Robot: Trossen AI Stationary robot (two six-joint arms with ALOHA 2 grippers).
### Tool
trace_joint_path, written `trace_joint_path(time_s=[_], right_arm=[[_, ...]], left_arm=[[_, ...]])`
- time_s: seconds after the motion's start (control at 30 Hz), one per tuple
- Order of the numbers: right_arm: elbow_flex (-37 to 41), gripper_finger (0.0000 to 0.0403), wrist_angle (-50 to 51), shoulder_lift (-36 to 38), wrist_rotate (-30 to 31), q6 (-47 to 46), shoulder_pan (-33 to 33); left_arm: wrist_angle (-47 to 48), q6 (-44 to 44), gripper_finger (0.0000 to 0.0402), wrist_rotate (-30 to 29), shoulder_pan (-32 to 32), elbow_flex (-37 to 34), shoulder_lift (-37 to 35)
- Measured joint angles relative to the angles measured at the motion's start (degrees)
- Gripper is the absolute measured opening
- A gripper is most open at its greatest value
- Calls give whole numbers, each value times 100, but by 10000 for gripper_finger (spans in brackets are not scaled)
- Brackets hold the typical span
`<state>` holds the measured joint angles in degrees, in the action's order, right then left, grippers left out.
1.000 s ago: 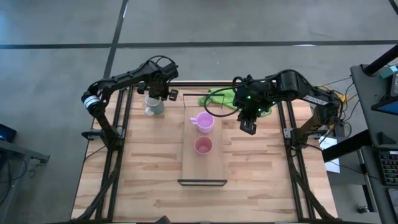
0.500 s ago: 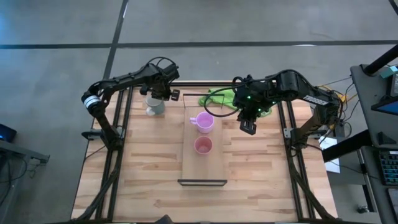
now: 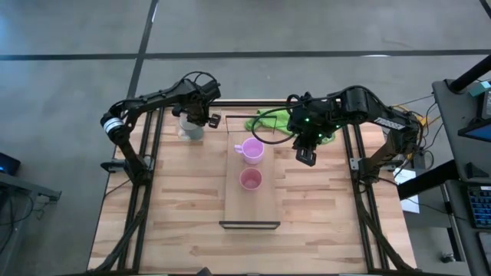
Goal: Stack small to large cups/mugs on shelf
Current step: Put the green mug on the shelf
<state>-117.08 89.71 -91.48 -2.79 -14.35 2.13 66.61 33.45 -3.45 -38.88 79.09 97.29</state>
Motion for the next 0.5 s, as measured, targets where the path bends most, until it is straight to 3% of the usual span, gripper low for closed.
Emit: trace_joint_path(time_s=[0.23,0.5], right_arm=[[0,61,0,0,0,0,-2],[0,61,-34,0,-1,52,-2]], left_arm=[[633,-718,5,48,324,2,0],[1179,-1231,2,9,1206,-6,-49]])
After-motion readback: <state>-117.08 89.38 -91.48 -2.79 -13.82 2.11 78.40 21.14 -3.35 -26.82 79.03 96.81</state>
